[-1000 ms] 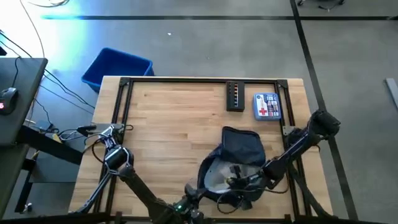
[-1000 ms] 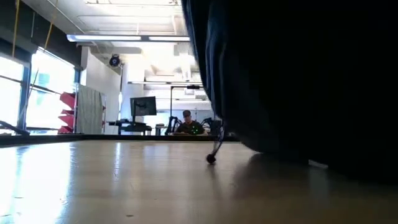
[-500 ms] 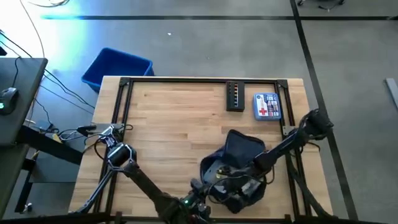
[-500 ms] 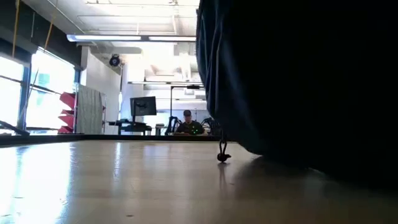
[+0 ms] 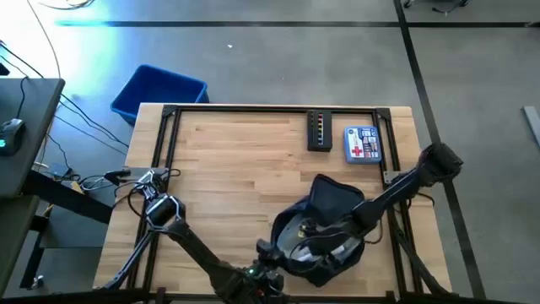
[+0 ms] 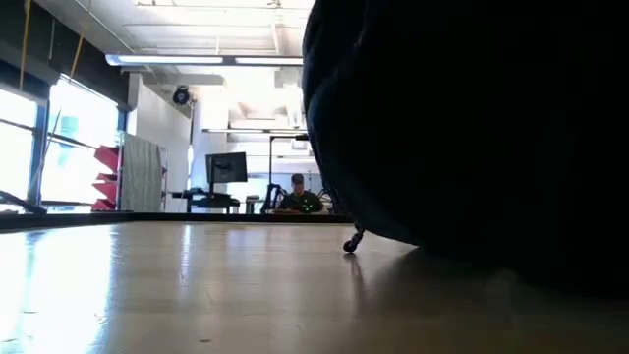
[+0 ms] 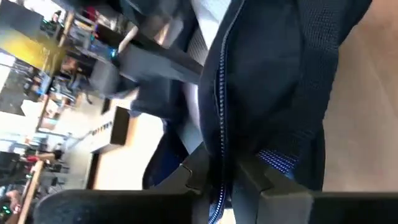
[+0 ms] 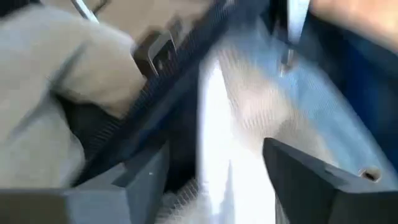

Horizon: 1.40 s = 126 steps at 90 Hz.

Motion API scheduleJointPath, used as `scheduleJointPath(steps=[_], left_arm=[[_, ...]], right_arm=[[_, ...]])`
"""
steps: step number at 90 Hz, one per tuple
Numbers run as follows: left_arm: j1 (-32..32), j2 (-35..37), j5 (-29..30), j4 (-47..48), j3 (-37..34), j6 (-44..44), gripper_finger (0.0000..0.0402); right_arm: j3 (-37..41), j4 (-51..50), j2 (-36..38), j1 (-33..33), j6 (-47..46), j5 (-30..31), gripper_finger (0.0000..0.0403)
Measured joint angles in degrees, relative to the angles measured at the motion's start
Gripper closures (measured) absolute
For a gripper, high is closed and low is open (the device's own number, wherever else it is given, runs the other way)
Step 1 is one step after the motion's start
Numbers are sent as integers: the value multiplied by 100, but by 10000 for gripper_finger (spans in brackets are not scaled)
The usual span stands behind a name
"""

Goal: Unpack backpack
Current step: Put the white zip bag into the backpack

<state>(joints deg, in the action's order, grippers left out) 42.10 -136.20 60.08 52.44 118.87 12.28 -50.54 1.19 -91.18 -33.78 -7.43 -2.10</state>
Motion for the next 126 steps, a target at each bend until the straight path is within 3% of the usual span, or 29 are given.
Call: scheduleJointPath(steps=[18, 37, 52, 77, 88, 110, 126], left_arm=[[-53, 0, -108, 36, 0, 24, 374], [-5, 0, -107, 52, -5, 112, 376], [3, 0, -105, 64, -7, 118, 376], [-14, 0, -88, 16, -7, 121, 376], [-56, 0, -88, 10, -7, 247, 376], [-216, 0, -85, 191, -7, 523, 376], [-270, 4, 27, 1336, -11, 1767, 375]], right_arm=[[-4, -355, 983, -21, -211, 44, 133], [-9, -1387, 1283, -179, -1225, 867, 133], [0, -2294, 748, -442, -2224, 1200, 153], [-60, -2010, -585, -687, -2554, 1574, 222], [-36, -1817, -623, -671, -2221, 1936, 248], [-17, -461, -34, -230, 76, 3298, 264], [0, -169, -167, 564, 364, 2628, 264]])
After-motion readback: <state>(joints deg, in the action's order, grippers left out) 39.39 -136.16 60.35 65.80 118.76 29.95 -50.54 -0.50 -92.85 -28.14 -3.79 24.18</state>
